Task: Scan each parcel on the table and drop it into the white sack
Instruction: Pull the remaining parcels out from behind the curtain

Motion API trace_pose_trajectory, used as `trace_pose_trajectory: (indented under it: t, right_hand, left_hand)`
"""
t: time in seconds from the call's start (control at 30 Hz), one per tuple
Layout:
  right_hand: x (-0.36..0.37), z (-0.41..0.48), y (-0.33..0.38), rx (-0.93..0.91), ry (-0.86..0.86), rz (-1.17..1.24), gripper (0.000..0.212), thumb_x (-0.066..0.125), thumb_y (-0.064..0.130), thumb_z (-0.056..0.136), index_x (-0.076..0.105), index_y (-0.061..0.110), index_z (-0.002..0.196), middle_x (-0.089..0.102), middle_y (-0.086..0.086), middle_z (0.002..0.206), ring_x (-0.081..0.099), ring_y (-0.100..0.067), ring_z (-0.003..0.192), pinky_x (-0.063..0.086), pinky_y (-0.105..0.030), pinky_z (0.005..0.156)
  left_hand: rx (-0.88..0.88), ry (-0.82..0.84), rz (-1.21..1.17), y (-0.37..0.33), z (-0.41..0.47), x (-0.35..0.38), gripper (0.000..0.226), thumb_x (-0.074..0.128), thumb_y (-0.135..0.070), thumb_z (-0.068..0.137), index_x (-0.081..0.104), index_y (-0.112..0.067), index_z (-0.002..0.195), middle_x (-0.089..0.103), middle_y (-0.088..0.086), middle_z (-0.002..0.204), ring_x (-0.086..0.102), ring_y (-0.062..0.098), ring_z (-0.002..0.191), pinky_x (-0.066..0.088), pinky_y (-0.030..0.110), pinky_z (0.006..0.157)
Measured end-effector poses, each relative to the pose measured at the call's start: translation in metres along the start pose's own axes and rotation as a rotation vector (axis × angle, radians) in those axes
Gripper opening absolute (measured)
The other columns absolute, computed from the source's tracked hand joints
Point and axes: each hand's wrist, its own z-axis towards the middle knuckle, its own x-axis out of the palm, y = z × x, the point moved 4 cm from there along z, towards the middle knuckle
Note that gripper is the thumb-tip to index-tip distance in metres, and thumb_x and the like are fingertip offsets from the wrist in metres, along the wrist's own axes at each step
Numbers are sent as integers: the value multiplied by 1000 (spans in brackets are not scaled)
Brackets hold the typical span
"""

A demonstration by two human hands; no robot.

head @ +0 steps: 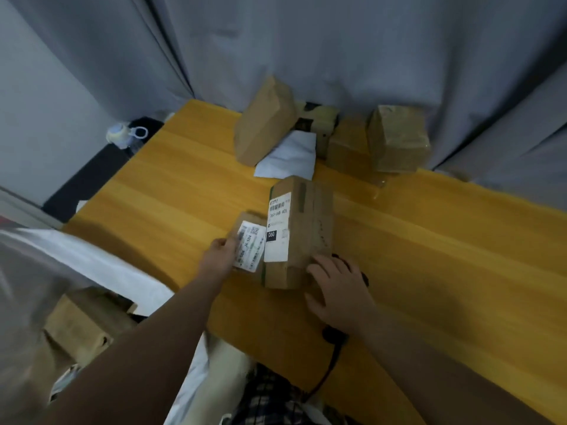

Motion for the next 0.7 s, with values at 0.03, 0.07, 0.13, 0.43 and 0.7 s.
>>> trace_pose_trajectory:
  t: [0.03,0.07,0.13,0.43,0.7]
  right_hand:
    - [-6,7,-4,26,12,33,37,47,51,84,63,23,103,66,1,113,65,-21,103,44,-44,97]
    - [-13,17,-9,58,7,73,41,40,52,87,65,22,100,67,2,108,64,-20,102,44,-43,97]
    - [-27,41,-22,164,-71,167,45,36,52,90,65,20,99,67,1,105,61,-20,102,41,-45,99]
    - [-98,163,-160,989,-199,133,87,66,61,78,27,24,147,4,-17,160,7,-38,146,1,-56,116]
    - [-99,198,-224,1203,-95,118,89,63,63,75,20,39,149,29,-20,141,27,-44,133,23,-53,109]
  left_hand:
    - [24,-10,106,-9,6,-4,67,42,-61,88,48,-13,135,60,15,115,59,34,104,50,47,92]
    - [53,-33,224,-21,12,-7,67,39,-62,90,48,-15,136,57,18,122,55,37,110,47,46,96]
    - [134,-78,356,-52,25,-9,62,37,-60,94,47,-17,138,49,21,132,47,41,120,40,45,102]
    - [344,54,117,-224,129,1,94,53,-70,81,10,-26,153,21,12,152,30,35,135,33,44,108]
    - [396,191,-47,-307,215,36,83,63,-54,85,27,-13,148,46,1,138,43,22,130,33,27,98]
